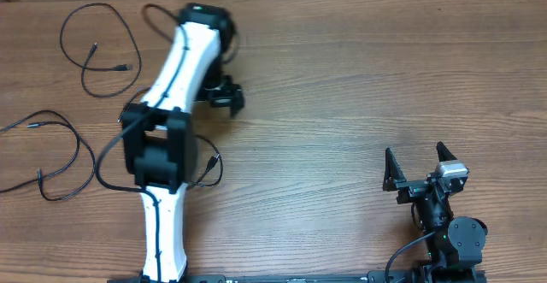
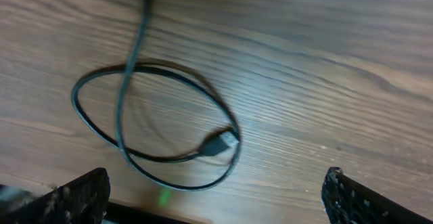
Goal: Untangle cables
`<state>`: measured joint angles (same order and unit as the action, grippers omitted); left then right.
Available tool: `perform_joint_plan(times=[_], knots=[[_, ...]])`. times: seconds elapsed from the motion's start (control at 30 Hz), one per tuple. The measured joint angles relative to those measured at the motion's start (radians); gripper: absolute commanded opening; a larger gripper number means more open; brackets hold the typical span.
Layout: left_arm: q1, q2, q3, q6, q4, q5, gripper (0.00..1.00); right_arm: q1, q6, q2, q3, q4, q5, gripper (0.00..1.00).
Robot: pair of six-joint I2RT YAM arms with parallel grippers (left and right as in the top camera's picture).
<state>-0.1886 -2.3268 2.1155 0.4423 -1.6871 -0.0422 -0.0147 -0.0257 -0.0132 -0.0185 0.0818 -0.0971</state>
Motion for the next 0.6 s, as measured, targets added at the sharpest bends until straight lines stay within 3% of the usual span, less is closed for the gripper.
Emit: perform_joint_plan(times=[0.27, 0.47, 0.6], knots=[[0.143, 0.068, -0.009, 0.000, 0.003, 0.043, 1.00, 0.000, -0.001, 0.000, 0.000, 0.000, 0.000, 1.00], [0.153, 0.325, -0.085, 0.000, 0.006, 0.026, 1.00, 0.000, -0.001, 0.000, 0.000, -0.001, 0.000, 1.00], [0.153, 0.499, -0.278, 0.002, 0.046, -0.012, 0.99, 0.000, 0.000, 0.000, 0.000, 0.000, 0.000, 1.00]])
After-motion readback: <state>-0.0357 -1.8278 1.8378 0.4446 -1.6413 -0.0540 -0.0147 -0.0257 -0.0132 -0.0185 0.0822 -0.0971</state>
